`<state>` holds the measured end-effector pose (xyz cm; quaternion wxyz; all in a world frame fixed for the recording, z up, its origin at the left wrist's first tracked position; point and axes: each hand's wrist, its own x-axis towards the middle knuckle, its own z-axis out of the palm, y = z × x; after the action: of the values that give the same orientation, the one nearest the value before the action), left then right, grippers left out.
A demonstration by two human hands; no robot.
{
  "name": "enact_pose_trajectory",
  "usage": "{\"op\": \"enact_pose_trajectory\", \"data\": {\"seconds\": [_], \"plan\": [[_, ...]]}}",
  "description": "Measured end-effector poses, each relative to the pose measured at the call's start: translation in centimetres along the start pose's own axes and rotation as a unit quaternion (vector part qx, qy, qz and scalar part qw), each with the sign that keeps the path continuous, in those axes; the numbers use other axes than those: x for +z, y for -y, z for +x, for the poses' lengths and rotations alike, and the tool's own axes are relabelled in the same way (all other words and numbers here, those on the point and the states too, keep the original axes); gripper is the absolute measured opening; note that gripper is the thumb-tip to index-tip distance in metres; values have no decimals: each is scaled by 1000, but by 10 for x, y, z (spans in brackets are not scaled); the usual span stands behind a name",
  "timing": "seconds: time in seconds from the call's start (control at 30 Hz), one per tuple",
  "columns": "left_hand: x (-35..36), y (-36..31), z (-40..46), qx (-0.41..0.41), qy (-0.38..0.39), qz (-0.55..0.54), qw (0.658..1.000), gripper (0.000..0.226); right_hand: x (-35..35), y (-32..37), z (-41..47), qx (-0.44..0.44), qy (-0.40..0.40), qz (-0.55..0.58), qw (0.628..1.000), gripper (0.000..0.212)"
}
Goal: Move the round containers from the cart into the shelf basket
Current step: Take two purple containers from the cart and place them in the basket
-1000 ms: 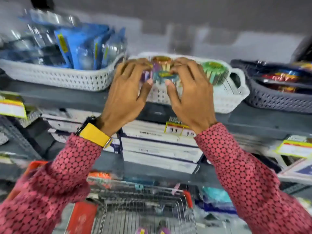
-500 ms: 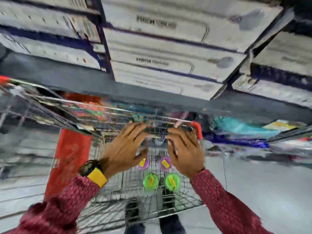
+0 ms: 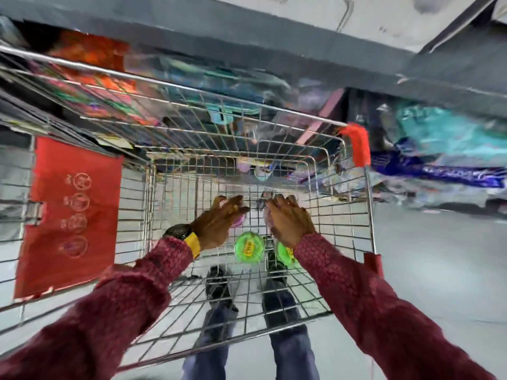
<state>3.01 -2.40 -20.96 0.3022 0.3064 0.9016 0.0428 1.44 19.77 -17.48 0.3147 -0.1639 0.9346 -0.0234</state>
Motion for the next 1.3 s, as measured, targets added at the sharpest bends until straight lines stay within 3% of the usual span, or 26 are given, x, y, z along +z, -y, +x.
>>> {"op": "enact_pose_trajectory", "data": {"seconds": [0.1,0.27,0.37,0.5,0.7,0.77,0.83,0.93,1.3], "plan": [[3,1,11,-34,12,-25,999,70,6,0,8,40,-6,31,999,66],[-9,-1,9,-35,-91,-34,995,68,11,2,9,52,25,92,994,80],[-21,6,4,-89,-70,-91,989,76,14,5,9,33,39,84,995,75],[-46,8,-11,-116,-122,-116,979,80,2,7,7,49,10,78,996,67],[-121,0,-46,-131,-236,-128,954,79,-86,21,-10,63,-169,73,981,56],[-158,-10,-62,-145,-275,-138,940,80,-133,27,-29,62,-254,70,963,64],[-196,-22,-80,-151,-321,-149,923,79,-179,37,-51,56,-342,77,935,74],[-264,-44,-117,-153,-412,-153,885,78,-254,48,-99,33,-458,90,884,68],[-518,-144,-248,-111,-584,-33,804,74,-476,53,-269,-26,-665,90,741,59]]}}
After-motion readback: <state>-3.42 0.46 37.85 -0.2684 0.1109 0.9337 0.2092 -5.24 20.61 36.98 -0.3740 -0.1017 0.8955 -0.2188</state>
